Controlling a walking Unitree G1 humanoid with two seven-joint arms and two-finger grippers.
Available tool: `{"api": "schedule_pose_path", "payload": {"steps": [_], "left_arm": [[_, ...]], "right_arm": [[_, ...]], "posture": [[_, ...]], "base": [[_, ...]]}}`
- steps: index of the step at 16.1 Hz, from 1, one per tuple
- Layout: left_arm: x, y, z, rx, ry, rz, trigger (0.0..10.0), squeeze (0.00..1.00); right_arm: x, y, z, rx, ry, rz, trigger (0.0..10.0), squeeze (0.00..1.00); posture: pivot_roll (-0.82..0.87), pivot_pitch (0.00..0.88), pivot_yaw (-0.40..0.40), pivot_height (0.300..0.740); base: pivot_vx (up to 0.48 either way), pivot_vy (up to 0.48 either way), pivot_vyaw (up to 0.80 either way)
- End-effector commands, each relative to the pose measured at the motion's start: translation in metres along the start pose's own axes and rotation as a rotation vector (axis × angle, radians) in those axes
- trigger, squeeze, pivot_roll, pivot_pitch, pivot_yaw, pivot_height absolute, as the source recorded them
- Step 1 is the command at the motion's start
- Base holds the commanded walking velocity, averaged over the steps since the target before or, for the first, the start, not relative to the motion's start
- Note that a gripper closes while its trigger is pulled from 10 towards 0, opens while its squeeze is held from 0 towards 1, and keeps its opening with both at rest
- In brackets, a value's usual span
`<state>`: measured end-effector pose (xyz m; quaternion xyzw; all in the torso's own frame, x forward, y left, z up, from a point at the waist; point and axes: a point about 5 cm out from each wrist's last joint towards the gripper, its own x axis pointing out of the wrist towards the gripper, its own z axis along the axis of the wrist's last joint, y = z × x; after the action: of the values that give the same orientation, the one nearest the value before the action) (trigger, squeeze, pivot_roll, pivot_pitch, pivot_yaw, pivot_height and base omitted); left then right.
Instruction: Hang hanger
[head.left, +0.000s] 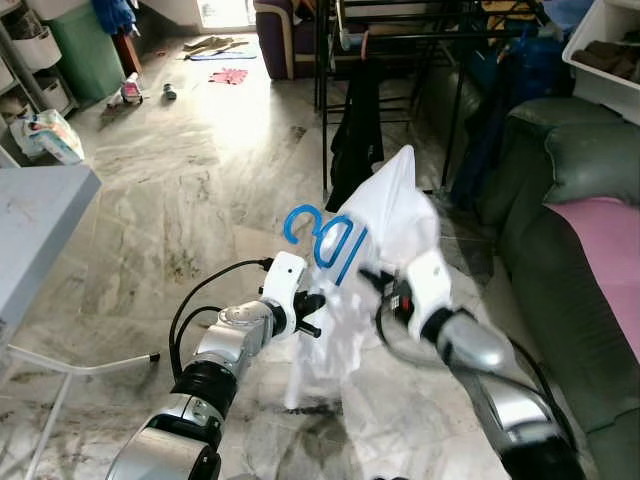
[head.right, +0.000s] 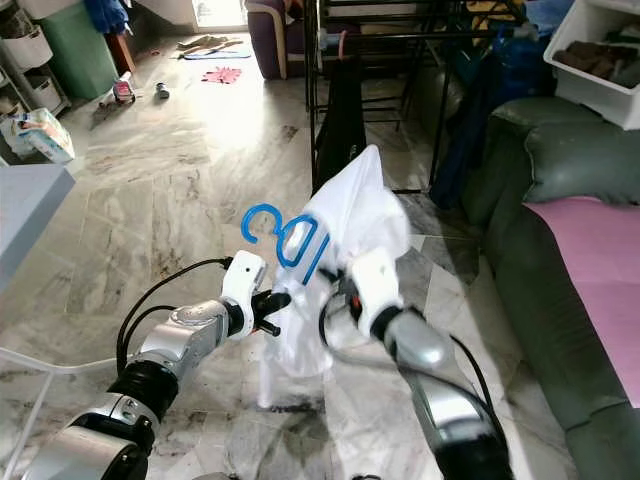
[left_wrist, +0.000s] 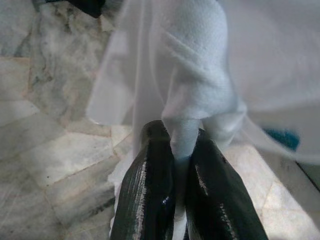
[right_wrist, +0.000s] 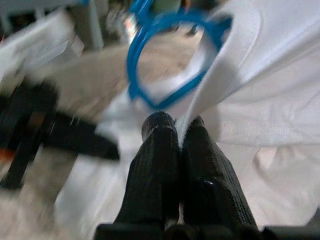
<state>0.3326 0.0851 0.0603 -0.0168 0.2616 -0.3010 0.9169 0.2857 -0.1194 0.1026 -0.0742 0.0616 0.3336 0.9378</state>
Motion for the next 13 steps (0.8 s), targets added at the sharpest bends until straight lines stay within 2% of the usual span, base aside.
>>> {"api": "schedule_pose_path", "payload": {"steps": [1,3,7,9,10,11,12,13], "left_arm": [[-0.001,0.002,0.027,-0.009,-0.096,0.016,0.0,0.0],[-0.002,0.006,0.029,-0.011,-0.1,0.025,0.0,0.0],[-0.004,0.014,0.033,-0.011,-0.104,0.053,0.0,0.0],[-0.005,0.014,0.036,0.015,-0.104,0.044,0.0,0.0],[-0.005,0.015,0.037,0.073,-0.1,0.03,0.0,0.0],[-0.006,0.014,0.037,0.117,-0.094,0.019,0.0,0.0],[-0.006,0.015,0.038,0.144,-0.09,0.001,0.0,0.0],[-0.007,0.016,0.039,0.158,-0.087,-0.002,0.0,0.0]], "right_arm": [[-0.001,0.017,-0.006,0.01,0.042,0.111,0.0,0.0],[-0.019,0.027,-0.019,0.008,0.117,0.208,0.0,0.0],[-0.042,0.028,-0.032,0.007,0.211,0.241,0.0,0.0],[-0.049,0.029,-0.035,-0.037,0.24,0.259,0.0,0.0],[-0.047,0.023,-0.036,-0.07,0.251,0.213,10.0,0.0],[-0.047,0.019,-0.035,-0.064,0.251,0.204,10.0,0.0],[-0.047,0.015,-0.033,-0.104,0.244,0.185,10.0,1.0],[-0.047,0.015,-0.033,-0.106,0.242,0.192,10.0,1.0]], "posture": [[-0.03,0.037,-0.01,0.74],[-0.03,0.037,-0.01,0.74],[-0.04,0.04,-0.002,0.74],[-0.05,0.042,0.002,0.74],[-0.05,0.043,0.004,0.74],[-0.05,0.044,0.004,0.74],[-0.05,0.044,0.004,0.74],[-0.05,0.044,0.004,0.74]], "base": [[0.0,0.0,0.0],[0.0,0.0,0.0],[0.0,0.0,0.0],[0.0,0.0,0.0],[0.0,0.0,0.0],[0.0,0.0,0.0],[0.0,0.0,0.0],[0.0,0.0,0.0]]}}
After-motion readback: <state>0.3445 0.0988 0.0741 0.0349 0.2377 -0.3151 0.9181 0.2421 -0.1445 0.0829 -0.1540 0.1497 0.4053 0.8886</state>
